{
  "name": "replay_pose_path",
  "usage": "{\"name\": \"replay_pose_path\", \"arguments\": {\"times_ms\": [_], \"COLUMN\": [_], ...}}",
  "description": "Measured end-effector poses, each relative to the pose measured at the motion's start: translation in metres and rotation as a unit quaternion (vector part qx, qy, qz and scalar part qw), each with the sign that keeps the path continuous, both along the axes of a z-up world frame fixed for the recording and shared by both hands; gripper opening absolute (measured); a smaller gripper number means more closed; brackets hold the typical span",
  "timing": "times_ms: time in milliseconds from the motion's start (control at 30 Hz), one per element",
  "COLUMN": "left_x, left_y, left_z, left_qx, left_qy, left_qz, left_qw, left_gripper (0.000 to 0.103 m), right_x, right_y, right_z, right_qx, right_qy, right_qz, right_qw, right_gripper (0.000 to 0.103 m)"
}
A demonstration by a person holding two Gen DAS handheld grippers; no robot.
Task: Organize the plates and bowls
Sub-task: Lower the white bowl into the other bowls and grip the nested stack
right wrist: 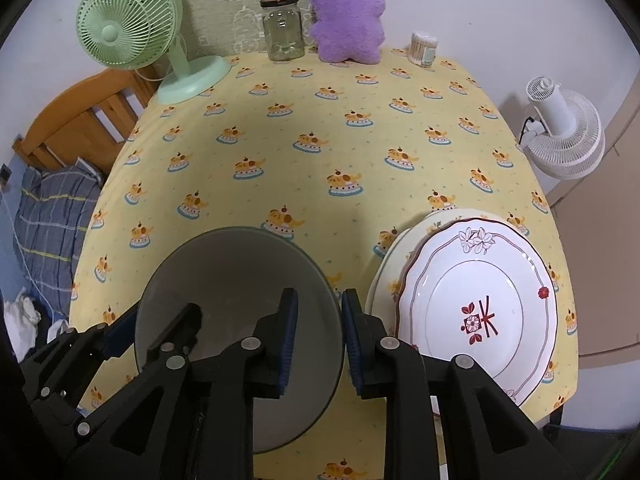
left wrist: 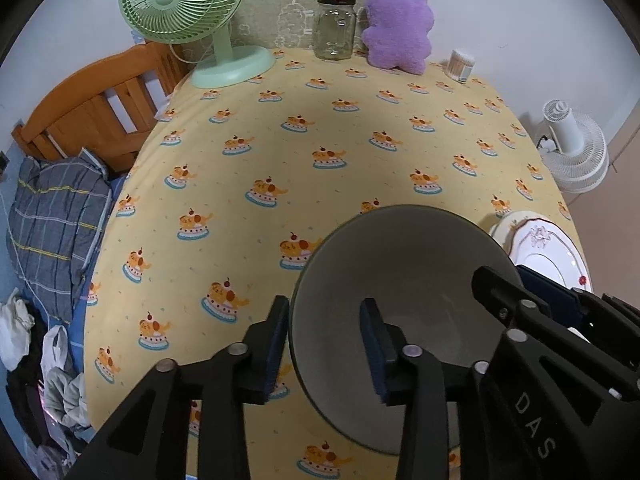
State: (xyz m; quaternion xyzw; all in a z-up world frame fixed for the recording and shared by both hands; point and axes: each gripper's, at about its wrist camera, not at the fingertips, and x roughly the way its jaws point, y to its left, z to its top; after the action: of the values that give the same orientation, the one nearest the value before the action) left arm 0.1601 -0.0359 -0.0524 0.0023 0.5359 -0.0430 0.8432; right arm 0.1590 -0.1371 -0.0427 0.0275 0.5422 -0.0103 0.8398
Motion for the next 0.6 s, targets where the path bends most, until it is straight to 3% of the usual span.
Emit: {"name": "replay_pose_path", "arguments": {"times_ms": [67,133,200,267,467,600], "left_x": [-0.003,-0.006,-0.009,-0.012,-0.019,-0.019], "left_y": [0.002,0.006,0.010,0.013,0.015,0.012], "left_z": [0.002,0.004,0.006,0.008,0.002,-0.001], "left_qx": [-0.002,-0.008,-0.012,-0.011,-0.030,-0.035], "left_qy": [-0.003,-0.007,-0.011,-0.016,-0.003,0.004], "left_qz": [-0.003,-0.001,0.000,0.000,-0.006,-0.003], "left_qw": [1.0000,0.9999,0.9999,0.9998,0.9995,0.9994], "left_gripper": [0.051,0.062,0.067,0.071,0.072,0.072], "right_x": [-0.003,-0.008,-0.013,-0.017,-0.024,-0.023], "right_y": [-0.002,-0.008,-0.013,-0.019,-0.036,-0.043], "right_z": [0.001,0.004,0.007,0.008,0.005,-0.002], "right_qx": [0.003,0.008,0.015,0.028,0.061,0.057], "right_qy": [0.000,-0.007,-0.013,-0.012,-0.002,-0.003], "right_qz": [-0.002,-0.013,-0.022,-0.028,-0.053,-0.058], "right_qw": [1.000,1.000,1.000,0.999,0.997,0.997], "right_gripper": [0.042,0.062,0.067,0.068,0.067,0.067]}}
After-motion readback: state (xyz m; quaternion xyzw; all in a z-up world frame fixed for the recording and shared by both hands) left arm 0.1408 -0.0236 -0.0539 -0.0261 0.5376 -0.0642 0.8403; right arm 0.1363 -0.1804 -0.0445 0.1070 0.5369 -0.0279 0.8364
